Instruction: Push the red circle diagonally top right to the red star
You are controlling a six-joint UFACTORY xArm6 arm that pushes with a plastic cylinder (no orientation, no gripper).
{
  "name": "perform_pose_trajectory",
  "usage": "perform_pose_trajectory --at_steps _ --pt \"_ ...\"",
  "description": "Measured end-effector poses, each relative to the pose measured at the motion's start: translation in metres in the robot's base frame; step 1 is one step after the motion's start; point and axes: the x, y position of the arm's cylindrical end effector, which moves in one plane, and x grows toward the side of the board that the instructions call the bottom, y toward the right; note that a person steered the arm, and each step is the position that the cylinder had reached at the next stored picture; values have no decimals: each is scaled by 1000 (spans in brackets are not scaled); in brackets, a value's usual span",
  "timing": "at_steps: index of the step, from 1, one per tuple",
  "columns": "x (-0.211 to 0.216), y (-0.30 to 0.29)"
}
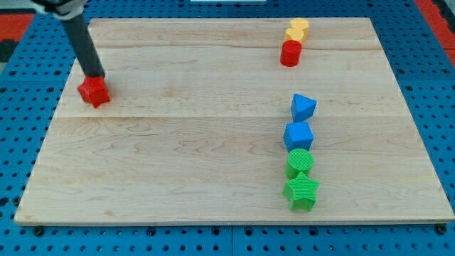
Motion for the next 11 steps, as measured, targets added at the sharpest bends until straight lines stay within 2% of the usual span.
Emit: perform_pose_trajectory --at_steps 1,2,3,4,5,6,8,9,10,11 --pt "32 -12" --pt "8 58" --pt "-18 166" --pt "-28 310" --pt "-42 409" --pt "-71 416" --pt "-82 354" --pt "-85 298" --pt "-113 247" --pt "-69 148"
